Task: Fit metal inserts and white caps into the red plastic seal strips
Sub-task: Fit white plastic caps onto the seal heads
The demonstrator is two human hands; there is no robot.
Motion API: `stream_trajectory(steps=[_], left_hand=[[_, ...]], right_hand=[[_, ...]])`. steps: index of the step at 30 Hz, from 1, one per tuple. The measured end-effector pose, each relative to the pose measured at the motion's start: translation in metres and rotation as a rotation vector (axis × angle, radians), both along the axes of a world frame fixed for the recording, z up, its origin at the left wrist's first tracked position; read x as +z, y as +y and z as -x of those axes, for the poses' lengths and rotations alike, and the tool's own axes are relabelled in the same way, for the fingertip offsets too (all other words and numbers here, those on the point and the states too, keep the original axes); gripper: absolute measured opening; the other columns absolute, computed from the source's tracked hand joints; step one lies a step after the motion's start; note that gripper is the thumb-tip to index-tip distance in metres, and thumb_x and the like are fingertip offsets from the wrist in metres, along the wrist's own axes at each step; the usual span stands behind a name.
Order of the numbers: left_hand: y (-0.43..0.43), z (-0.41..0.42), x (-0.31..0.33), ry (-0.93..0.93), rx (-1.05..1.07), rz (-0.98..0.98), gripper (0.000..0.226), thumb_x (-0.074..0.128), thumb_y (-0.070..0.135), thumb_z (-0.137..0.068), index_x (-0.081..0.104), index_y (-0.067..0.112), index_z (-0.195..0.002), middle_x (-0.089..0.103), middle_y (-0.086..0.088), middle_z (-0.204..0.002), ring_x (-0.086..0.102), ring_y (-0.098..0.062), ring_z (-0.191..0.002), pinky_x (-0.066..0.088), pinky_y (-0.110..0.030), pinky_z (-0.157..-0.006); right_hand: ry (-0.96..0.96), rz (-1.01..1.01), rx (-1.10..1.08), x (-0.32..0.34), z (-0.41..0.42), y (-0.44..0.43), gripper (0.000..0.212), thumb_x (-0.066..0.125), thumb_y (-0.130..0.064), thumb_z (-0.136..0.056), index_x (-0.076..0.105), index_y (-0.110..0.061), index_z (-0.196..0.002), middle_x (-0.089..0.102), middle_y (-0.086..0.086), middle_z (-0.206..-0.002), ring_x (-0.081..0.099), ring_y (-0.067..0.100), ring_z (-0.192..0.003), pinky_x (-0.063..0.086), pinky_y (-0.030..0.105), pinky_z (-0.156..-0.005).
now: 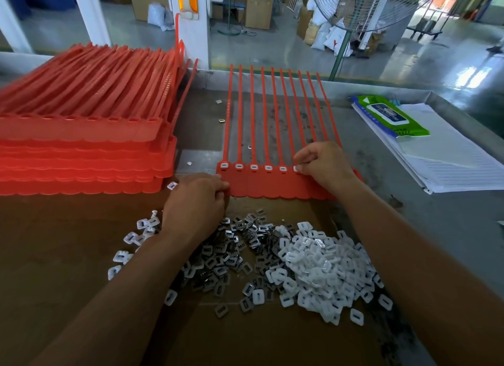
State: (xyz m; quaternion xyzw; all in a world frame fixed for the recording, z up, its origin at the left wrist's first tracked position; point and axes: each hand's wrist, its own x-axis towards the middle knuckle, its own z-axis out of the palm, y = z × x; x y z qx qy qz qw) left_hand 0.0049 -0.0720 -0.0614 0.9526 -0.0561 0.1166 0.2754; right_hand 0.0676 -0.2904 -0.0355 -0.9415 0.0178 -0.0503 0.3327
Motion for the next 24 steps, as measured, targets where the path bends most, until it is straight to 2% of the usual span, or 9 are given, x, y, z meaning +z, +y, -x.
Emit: stream_trajectory(steps=[4,7,10,21,24], left_hand=[[0.0,0.0,0.001,0.009,0.002,0.001,0.029,0.051,0.008,-0.084,0.066,0.014,-0.108,0.06,-0.003,-0.122,0.054,-0.017,-0.112,0.037,-0.029,-0.096],[0.0,0.001,0.001,0.013,0.0,-0.001,0.029,0.05,0.009,-0.085,0.065,0.015,-0.109,0.059,-0.002,-0.123,0.054,-0.017,-0.112,0.037,-0.029,-0.097],[0.0,0.001,0.002,0.008,0.001,0.006,0.029,0.051,0.008,-0.085,0.065,0.014,-0.108,0.06,-0.003,-0.122,0.054,-0.017,-0.112,0.037,-0.028,-0.096],[0.0,0.001,0.001,-0.001,-0.008,-0.003,0.029,0.051,0.008,-0.084,0.066,0.013,-0.108,0.06,-0.004,-0.121,0.054,-0.018,-0.113,0.037,-0.03,-0.097],[0.0,0.001,0.001,-0.002,-0.003,0.0,0.029,0.051,0.008,-0.083,0.066,0.013,-0.108,0.06,-0.003,-0.121,0.054,-0.018,-0.113,0.037,-0.029,-0.096]], right_hand=[[0.09,-0.06,-0.07,0.005,-0.007,0.0,0.023,0.077,-0.008,-0.069,0.061,-0.025,-0.072,0.067,0.005,-0.103,0.06,0.015,-0.095,0.047,0.03,-0.087],[0.143,-0.102,-0.114,0.008,-0.011,0.002,0.028,0.077,-0.003,-0.066,0.06,-0.025,-0.064,0.066,0.006,-0.106,0.058,0.019,-0.103,0.047,0.036,-0.093],[0.178,-0.093,-0.143,0.01,-0.015,0.005,0.028,0.078,-0.002,-0.064,0.059,-0.023,-0.062,0.066,0.005,-0.102,0.058,0.018,-0.098,0.047,0.037,-0.092],[0.168,-0.05,-0.142,0.008,-0.012,0.005,0.027,0.076,-0.006,-0.07,0.056,-0.023,-0.064,0.065,0.007,-0.106,0.058,0.021,-0.102,0.047,0.04,-0.094],[0.139,-0.11,-0.132,0.004,-0.01,0.003,0.028,0.075,-0.006,-0.071,0.054,-0.023,-0.064,0.063,0.006,-0.097,0.059,0.022,-0.101,0.048,0.039,-0.093]])
